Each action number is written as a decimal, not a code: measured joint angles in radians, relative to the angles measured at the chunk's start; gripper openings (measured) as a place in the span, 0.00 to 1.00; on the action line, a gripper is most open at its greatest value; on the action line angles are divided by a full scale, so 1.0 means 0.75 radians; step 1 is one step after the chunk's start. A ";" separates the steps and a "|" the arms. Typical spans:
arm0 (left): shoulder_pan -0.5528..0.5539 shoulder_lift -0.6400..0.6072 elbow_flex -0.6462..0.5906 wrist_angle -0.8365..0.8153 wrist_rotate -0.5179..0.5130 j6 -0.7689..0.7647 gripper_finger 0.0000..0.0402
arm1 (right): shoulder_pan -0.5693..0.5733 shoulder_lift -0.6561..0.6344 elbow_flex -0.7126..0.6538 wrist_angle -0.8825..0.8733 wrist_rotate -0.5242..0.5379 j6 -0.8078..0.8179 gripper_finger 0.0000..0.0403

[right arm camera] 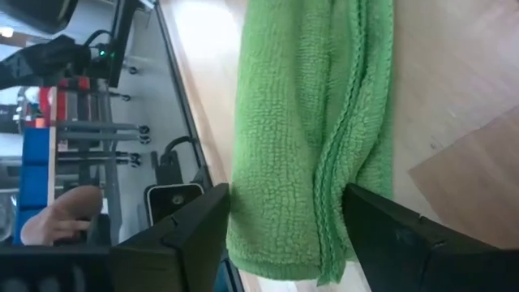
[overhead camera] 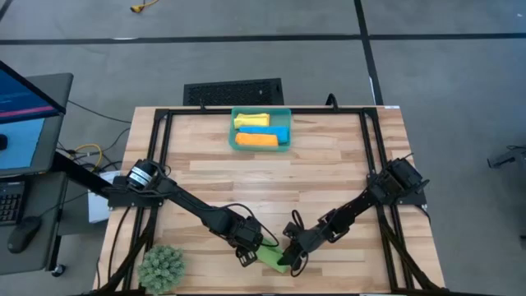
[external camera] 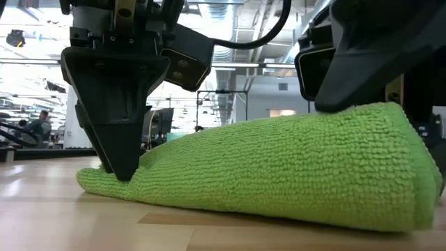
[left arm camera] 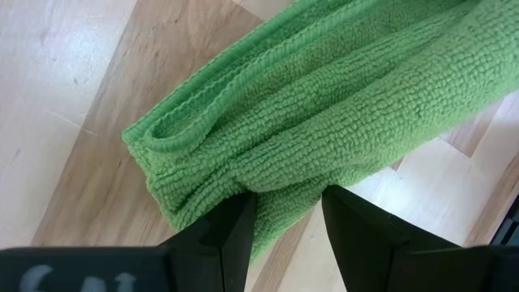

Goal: Roll microfiber towels into tight, uniform cylinder then place into a basket
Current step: Put the rolled green microfiber towel into the green bin

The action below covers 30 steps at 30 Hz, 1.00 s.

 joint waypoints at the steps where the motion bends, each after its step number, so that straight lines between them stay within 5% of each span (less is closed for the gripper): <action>1: 0.000 0.000 0.000 -0.001 0.000 0.000 0.36 | -0.003 0.000 0.002 -0.014 0.000 0.009 0.65; 23: -0.001 0.001 0.000 0.024 -0.079 0.034 0.36 | -0.006 0.000 0.028 -0.132 -0.089 -0.006 0.05; 30: 0.000 0.002 -0.001 0.029 -0.074 0.097 0.36 | -0.005 0.000 0.028 -0.133 -0.093 -0.023 0.10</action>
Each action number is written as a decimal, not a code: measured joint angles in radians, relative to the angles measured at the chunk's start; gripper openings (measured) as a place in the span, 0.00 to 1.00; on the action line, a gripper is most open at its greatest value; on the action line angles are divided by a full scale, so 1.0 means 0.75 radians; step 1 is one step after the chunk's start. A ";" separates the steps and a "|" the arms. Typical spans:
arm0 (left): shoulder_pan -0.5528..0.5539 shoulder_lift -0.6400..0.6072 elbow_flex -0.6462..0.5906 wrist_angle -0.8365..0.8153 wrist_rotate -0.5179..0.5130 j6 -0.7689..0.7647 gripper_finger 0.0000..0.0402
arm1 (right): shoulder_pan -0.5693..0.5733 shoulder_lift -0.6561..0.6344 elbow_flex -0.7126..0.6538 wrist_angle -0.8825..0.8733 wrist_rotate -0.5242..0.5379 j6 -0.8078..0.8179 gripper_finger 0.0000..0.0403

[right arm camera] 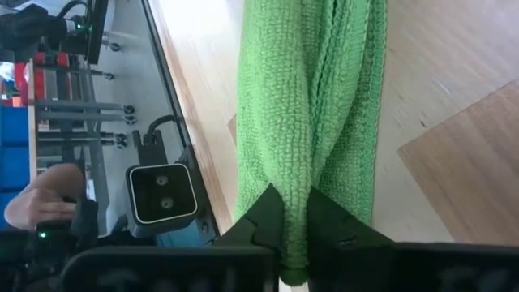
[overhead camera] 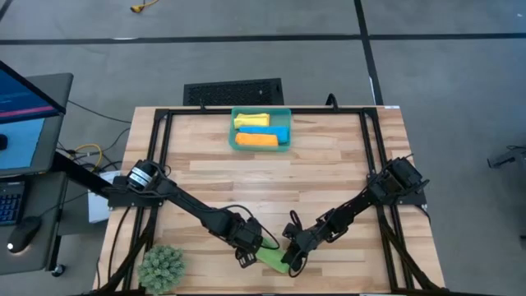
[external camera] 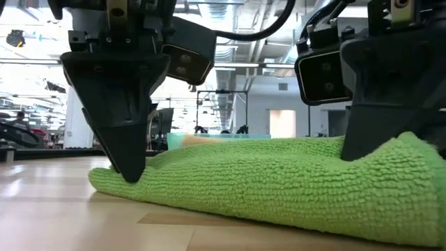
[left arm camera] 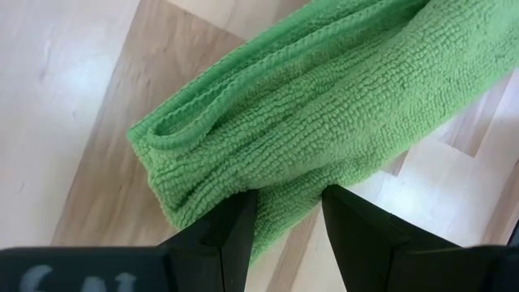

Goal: Roll microfiber towels into tight, uniform cylinder then place into a basket
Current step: Put the rolled green microfiber towel into the green bin

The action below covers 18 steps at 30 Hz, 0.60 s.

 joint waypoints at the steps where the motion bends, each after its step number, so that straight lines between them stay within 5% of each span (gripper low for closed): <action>1: 0.000 0.000 0.000 0.000 0.005 0.004 0.36 | 0.000 0.000 0.000 0.000 0.000 0.000 0.12; 10: -0.005 0.000 -0.001 0.002 0.031 0.155 0.37 | 0.000 0.000 0.001 -0.009 0.000 -0.030 0.07; 18: -0.008 0.001 0.001 0.014 0.020 0.170 0.50 | 0.001 0.000 0.002 -0.012 0.000 -0.039 0.10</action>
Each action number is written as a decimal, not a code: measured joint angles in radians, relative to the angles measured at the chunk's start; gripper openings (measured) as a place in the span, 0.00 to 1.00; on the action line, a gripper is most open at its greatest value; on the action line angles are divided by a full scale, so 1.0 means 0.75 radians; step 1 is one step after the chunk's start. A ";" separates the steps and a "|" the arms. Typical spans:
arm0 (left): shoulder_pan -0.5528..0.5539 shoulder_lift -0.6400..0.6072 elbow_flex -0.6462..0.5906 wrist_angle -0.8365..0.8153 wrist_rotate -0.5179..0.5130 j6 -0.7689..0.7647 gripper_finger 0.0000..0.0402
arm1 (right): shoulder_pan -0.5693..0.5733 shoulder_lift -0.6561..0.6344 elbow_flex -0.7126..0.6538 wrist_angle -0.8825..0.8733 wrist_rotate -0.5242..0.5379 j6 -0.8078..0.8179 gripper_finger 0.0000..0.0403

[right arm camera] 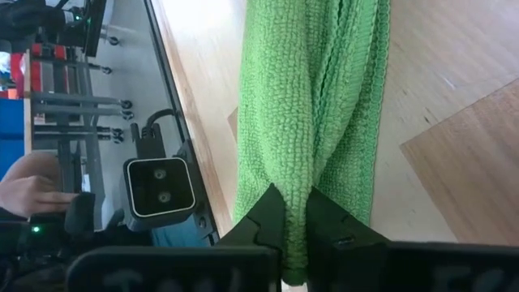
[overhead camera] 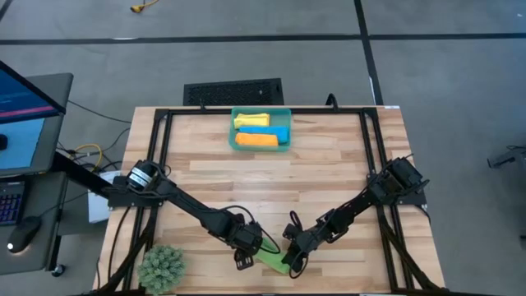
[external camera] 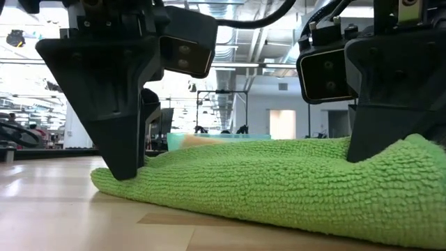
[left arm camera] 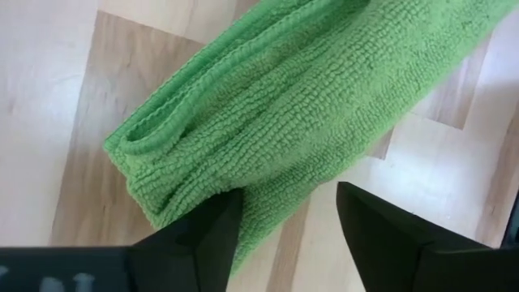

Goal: Roll microfiber towels into tight, uniform cylinder then place into a basket
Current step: Put the rolled green microfiber towel into the green bin

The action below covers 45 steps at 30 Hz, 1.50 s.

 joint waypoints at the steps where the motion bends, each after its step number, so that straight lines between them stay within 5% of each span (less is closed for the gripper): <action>1: 0.000 0.000 0.000 0.000 0.006 0.000 0.51 | 0.000 0.000 0.000 0.000 0.000 0.000 0.10; 11: -0.004 -0.038 0.000 -0.043 0.040 0.108 0.53 | 0.004 0.000 0.000 -0.003 -0.003 -0.004 0.06; 22: -0.024 -0.161 -0.008 -0.359 -0.099 0.036 0.52 | 0.026 -0.003 0.002 -0.040 -0.006 -0.020 0.06; 31: -0.111 -0.240 -0.006 -0.382 -0.190 0.021 0.52 | 0.034 -0.003 0.002 -0.041 -0.006 -0.034 0.08; 40: -0.259 -0.439 -0.006 -0.696 -0.455 -0.327 0.52 | 0.048 -0.003 0.002 -0.043 -0.001 -0.037 0.08; 45: -0.307 -0.550 -0.130 -0.580 -0.592 -0.485 0.52 | 0.050 -0.003 0.002 -0.044 0.025 -0.036 0.08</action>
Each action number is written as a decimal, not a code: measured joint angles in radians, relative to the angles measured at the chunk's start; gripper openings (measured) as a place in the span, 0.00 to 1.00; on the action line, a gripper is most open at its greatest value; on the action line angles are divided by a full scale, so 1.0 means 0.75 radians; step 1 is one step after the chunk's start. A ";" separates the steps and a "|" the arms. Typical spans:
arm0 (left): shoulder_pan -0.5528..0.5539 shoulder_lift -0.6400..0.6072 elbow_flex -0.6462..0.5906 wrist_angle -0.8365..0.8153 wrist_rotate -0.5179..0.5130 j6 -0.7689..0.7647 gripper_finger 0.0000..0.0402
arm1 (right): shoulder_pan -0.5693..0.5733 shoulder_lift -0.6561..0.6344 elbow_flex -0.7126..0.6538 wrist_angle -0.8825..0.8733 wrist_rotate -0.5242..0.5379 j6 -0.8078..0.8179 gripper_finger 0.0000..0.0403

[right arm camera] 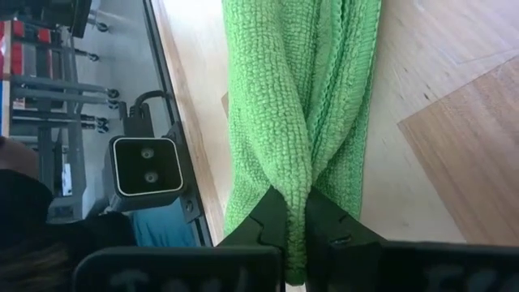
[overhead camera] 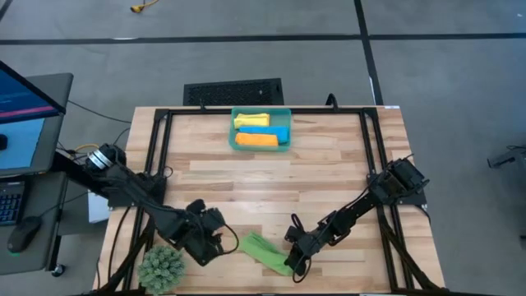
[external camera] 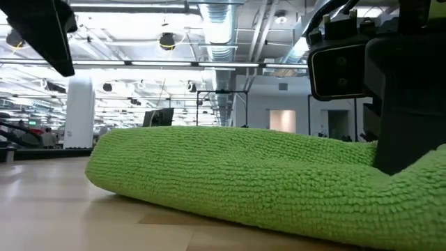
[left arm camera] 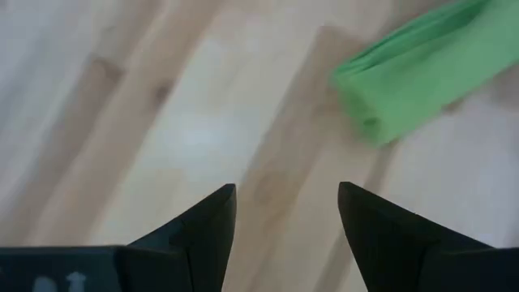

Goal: Roll microfiber towels into tight, uniform cylinder then place into a basket
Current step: Put the rolled green microfiber towel into the green bin

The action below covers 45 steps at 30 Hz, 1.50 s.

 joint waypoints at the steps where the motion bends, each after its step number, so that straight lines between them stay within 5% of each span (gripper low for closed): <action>1: -0.007 -0.017 -0.043 0.082 -0.019 -0.006 0.52 | 0.000 0.000 0.000 0.000 0.000 -0.003 0.07; 10: 0.015 -0.057 -0.427 1.108 -0.046 0.167 0.52 | 0.001 0.000 0.000 -0.001 0.000 -0.024 0.09; 15: 0.036 -0.057 -0.511 1.426 0.032 0.250 0.52 | 0.001 0.000 0.000 -0.001 0.001 -0.034 0.08; 32: 0.078 -0.057 -0.516 1.229 0.053 0.108 0.61 | 0.001 0.000 0.000 -0.001 0.001 -0.039 0.08; 45: 0.095 0.100 -0.516 1.392 0.093 0.194 0.64 | 0.001 0.000 0.000 0.002 0.008 -0.040 0.08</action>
